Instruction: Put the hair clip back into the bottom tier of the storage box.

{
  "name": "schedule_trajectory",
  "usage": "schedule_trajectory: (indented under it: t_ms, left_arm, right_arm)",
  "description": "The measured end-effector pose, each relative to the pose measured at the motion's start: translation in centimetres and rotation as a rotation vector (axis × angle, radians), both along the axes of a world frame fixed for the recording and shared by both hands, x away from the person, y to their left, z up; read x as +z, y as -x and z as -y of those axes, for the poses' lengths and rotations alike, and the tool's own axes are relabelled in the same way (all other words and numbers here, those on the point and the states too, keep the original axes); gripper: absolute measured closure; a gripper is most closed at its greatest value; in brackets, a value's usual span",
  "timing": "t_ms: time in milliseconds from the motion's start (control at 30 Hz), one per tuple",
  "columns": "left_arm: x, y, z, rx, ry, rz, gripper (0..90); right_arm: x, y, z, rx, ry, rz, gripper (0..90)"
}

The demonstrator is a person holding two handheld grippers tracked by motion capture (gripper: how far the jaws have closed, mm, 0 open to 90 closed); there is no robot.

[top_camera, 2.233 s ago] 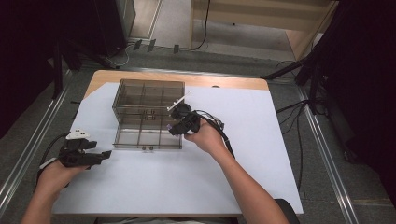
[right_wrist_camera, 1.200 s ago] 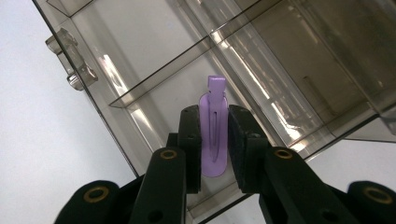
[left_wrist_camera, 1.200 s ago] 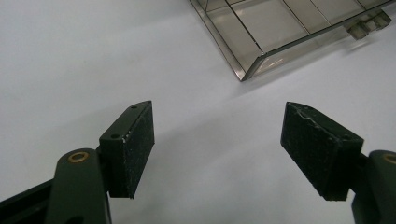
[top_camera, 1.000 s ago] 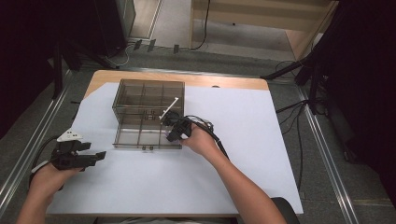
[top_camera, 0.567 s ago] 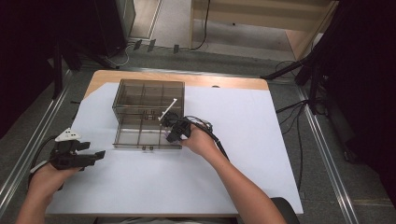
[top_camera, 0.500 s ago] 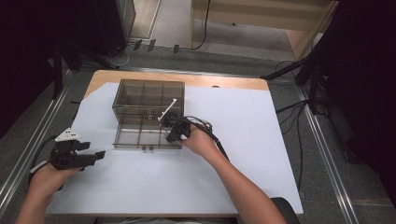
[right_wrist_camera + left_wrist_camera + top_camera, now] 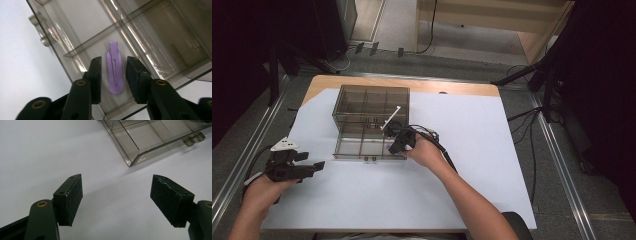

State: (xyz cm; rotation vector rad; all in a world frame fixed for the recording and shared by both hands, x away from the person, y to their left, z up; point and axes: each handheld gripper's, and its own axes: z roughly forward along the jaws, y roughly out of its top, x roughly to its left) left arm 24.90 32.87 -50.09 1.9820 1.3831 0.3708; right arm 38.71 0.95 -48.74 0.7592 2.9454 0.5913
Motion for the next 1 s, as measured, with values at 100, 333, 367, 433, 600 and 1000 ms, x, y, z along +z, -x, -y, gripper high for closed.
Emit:
schedule_trajectory:
  t_ms: [100,333,367,433,600,1000]
  left_arm:
    - [-0.2,-0.2,0.0,0.003,0.003,-0.004,27.0]
    - [-0.3,-0.6,0.2,-0.003,0.000,-0.012,27.0]
    - [-0.3,-0.6,0.2,-0.004,0.002,-0.016,27.0]
    - [-0.4,-0.8,0.2,-0.006,-0.003,-0.024,27.0]
    - [-0.5,-1.0,0.1,0.002,-0.004,-0.041,27.0]
    - [-0.6,-1.3,0.7,-0.025,-0.025,-0.051,27.0]
  right_arm:
    - [0.5,0.1,0.1,-0.003,-0.032,0.003,64.6]
    - [1.9,0.0,1.1,0.010,-0.142,0.015,62.5]
    - [1.9,0.0,1.1,0.010,-0.142,0.015,62.5]
    - [2.1,0.0,1.5,0.007,-0.168,0.017,62.5]
    - [2.5,0.0,2.5,-0.016,-0.224,0.030,62.4]
    - [3.0,0.4,4.4,-0.029,-0.272,0.099,57.1]
